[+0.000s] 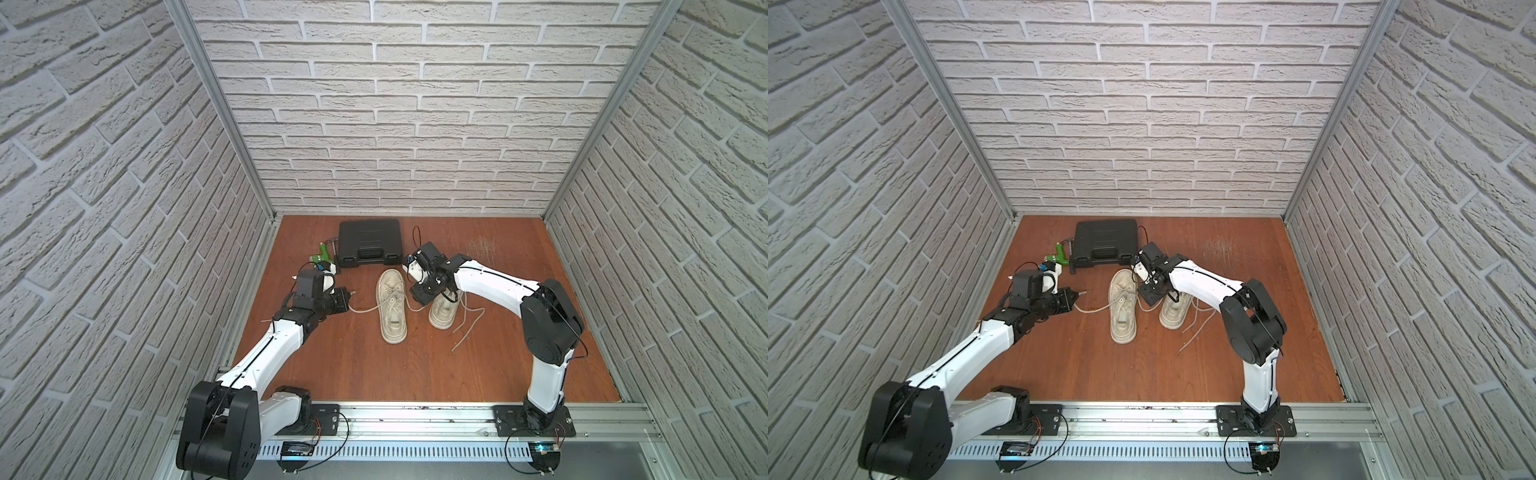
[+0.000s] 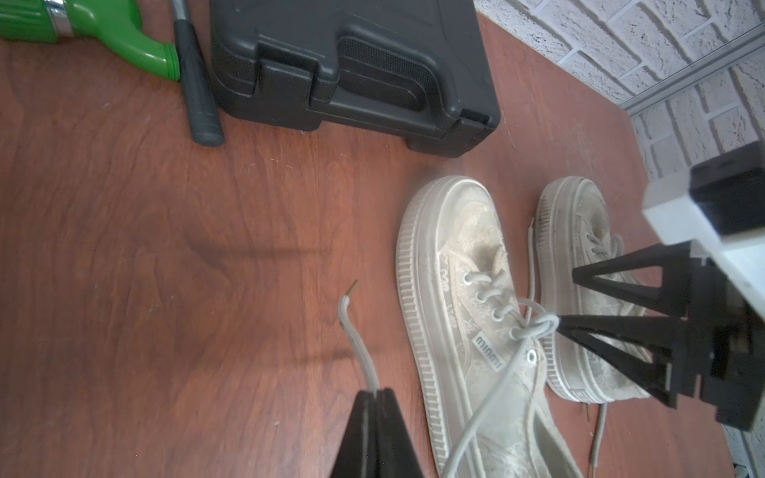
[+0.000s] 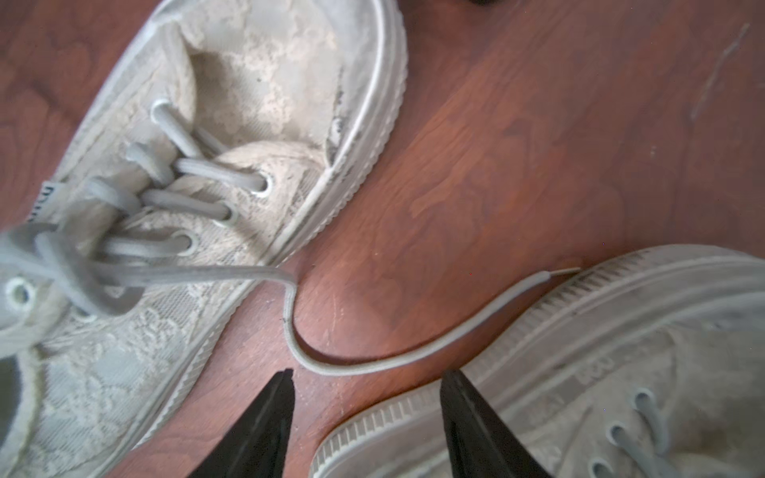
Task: Tie the shoes
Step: Tie the shoelace on the shoe.
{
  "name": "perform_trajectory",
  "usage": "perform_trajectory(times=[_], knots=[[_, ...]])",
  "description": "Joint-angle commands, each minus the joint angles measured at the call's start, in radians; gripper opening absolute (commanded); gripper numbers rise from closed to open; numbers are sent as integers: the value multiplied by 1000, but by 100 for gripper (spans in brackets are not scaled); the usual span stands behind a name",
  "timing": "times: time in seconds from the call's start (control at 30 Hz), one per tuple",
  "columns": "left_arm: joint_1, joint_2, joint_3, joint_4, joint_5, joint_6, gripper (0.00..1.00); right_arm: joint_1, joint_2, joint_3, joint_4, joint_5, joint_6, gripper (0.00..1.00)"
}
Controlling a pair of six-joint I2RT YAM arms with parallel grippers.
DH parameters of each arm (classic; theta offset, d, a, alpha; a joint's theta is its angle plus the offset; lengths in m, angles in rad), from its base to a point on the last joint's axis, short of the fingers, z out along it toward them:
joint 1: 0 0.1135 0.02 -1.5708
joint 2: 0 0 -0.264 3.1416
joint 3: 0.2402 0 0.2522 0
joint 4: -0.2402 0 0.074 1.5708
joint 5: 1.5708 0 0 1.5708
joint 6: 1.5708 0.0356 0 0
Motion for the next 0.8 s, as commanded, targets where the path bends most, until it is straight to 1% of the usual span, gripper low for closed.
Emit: perform_trajectory(times=[0.0,0.1,0.13,0.23,0.67,0.73,0.77], knots=[[9,-6,41,-4,22,22,0,29,32,40,-21,-54,-40,63],[13,0,43,-1,28,22,0,41,53,69,-37,-55,-49,63],[13,0,41,2,28,20,0,44,86,78,-49,-52,-49,62],[15,-3,36,4,29,17,0,52,99,77,-55,-41,-47,62],[34,-9,25,6,28,17,0,84,117,-23,-39,15,9,55],[36,-7,24,6,28,16,0,84,122,-28,-49,23,15,52],[37,-8,23,9,27,17,0,84,125,-29,-56,27,18,48]])
